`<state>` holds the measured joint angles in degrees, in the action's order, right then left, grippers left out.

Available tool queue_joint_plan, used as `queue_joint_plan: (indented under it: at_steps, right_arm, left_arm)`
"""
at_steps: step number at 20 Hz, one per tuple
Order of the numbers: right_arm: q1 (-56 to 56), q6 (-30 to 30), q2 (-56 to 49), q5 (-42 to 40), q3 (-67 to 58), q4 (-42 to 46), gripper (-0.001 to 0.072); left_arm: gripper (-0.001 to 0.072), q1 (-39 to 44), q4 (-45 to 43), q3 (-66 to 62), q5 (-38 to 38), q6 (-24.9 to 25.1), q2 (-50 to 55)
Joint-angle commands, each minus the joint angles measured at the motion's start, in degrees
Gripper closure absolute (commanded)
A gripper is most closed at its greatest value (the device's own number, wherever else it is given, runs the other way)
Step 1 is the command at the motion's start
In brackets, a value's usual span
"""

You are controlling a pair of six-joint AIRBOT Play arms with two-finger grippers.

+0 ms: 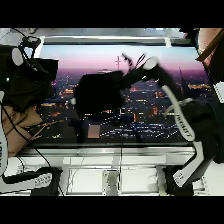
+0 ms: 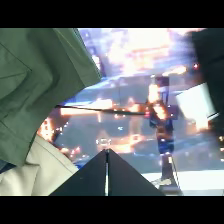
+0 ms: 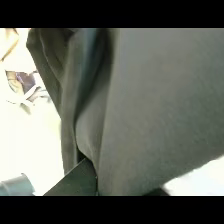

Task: Fold the clothes and pants, and hang the long-sleeved shirts on hangers.

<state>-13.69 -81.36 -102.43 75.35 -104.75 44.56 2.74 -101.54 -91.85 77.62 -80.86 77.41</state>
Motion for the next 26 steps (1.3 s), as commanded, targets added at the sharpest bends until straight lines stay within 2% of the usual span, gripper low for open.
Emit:
queue_joint_plan:
  at_steps: [1, 4, 9, 13, 18, 21, 26]
  right_arm:
    - [8.7, -3.74, 6.69, 9.75, -5.9, 17.11, 0.0704]
    - [20.85, -3.89, 8.74, 16.92, -6.73, 19.08, 0.0704]
    - [44.0, -3.89, 12.0, 20.55, -7.45, 18.84, 0.0704]
    - [63.25, -3.17, 14.29, 29.62, -9.79, 18.36, 0.0703]
    - [82.93, -3.17, 19.63, 29.9, -9.2, 22.51, 0.0704]
    - [91.76, -3.61, 22.23, 29.07, -2.51, 24.79, 0.0704]
    - [94.77, -3.54, 24.17, 23.47, 15.8, 26.43, 0.0703]
  left_arm:
    - [0.0693, -0.02, 0.17, 0.0, 0.02, -0.46, -1.79]
    - [0.0693, 0.02, 0.22, 0.0, 0.02, -1.51, -2.43]
    - [0.0693, 0.02, 0.22, 0.0, 0.0, -3.87, -2.43]
    - [0.0693, 0.02, 0.22, 0.0, 0.0, -4.59, -2.43]
    - [0.0693, 0.07, 0.22, 0.0, 0.02, -7.06, -2.43]
    - [0.0693, 0.09, 0.22, 0.0, 0.02, -7.06, -2.43]
    - [0.0693, 0.09, 2.21, 0.0, 0.09, -8.81, -2.43]
